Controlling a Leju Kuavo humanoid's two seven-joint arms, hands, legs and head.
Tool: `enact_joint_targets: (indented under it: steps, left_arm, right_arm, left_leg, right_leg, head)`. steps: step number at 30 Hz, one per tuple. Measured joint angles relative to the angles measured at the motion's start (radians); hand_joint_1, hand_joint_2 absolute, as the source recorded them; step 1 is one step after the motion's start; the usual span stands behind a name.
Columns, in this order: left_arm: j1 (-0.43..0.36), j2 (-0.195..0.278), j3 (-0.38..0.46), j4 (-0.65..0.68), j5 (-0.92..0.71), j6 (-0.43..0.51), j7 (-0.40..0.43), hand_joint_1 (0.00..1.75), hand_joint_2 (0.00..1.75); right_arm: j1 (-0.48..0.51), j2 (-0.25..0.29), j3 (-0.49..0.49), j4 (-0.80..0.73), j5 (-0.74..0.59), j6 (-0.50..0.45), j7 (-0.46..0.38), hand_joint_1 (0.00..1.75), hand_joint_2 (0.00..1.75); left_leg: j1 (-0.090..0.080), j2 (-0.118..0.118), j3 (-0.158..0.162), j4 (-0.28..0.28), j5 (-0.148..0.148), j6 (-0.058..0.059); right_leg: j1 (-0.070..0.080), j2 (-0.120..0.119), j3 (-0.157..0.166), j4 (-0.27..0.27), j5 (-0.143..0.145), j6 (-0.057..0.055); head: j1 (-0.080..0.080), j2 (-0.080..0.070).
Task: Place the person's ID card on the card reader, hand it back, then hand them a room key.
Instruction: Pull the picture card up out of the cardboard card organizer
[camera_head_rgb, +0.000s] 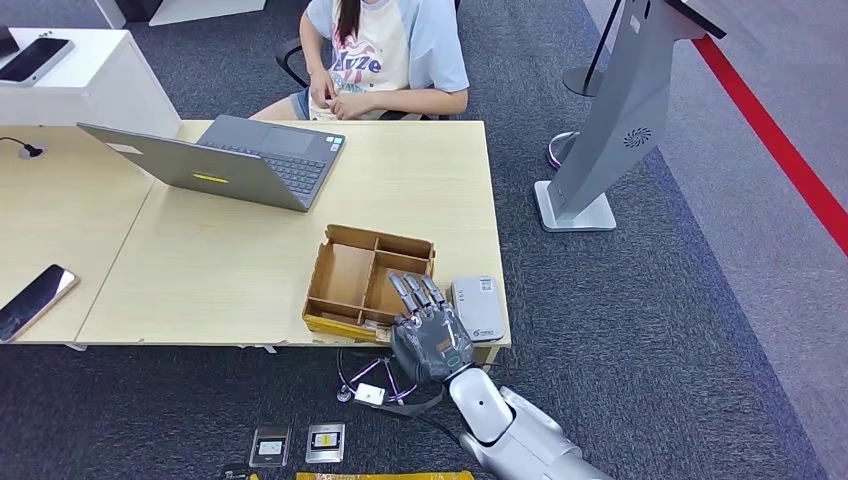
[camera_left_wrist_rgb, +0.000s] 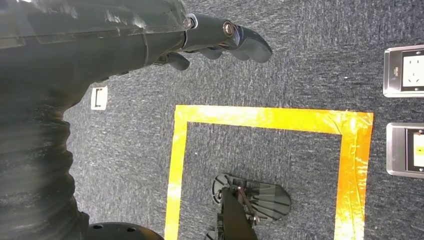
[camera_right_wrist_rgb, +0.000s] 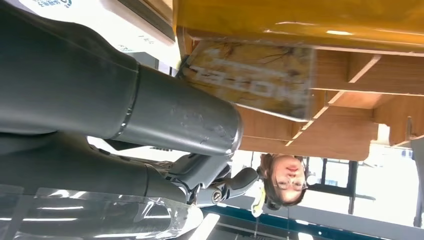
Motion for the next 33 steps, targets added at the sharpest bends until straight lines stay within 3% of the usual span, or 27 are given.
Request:
enact_joint_targets:
  steps: [4,8,33]
  left_arm:
    - [0.000,0.000,0.000,0.000,0.003,0.000,0.001,0.00,1.75]
    - [0.000,0.001,0.000,-0.003,0.005,0.001,0.003,0.00,1.75]
    - [-0.002,0.001,-0.001,-0.004,0.016,0.001,0.004,0.00,1.75]
  right_arm:
    - [0.004,0.000,-0.008,0.000,0.000,0.000,-0.001,1.72,0.00]
    - [0.008,0.000,-0.019,-0.003,0.002,0.000,-0.002,0.04,0.00]
    - [0.029,0.003,-0.074,-0.032,0.012,0.000,-0.025,0.00,0.00]
  left_leg:
    - [0.000,0.000,0.000,0.000,0.000,0.000]
    - [0.000,0.000,0.000,0.000,0.000,0.000]
    - [0.000,0.000,0.000,0.000,0.000,0.000]
  right_leg:
    - [0.000,0.000,0.000,0.000,0.000,0.000]
    - [0.000,0.000,0.000,0.000,0.000,0.000]
    - [0.000,0.000,0.000,0.000,0.000,0.000]
  head:
    - [0.000,0.000]
    - [0.000,0.000]
    - [0.000,0.000]
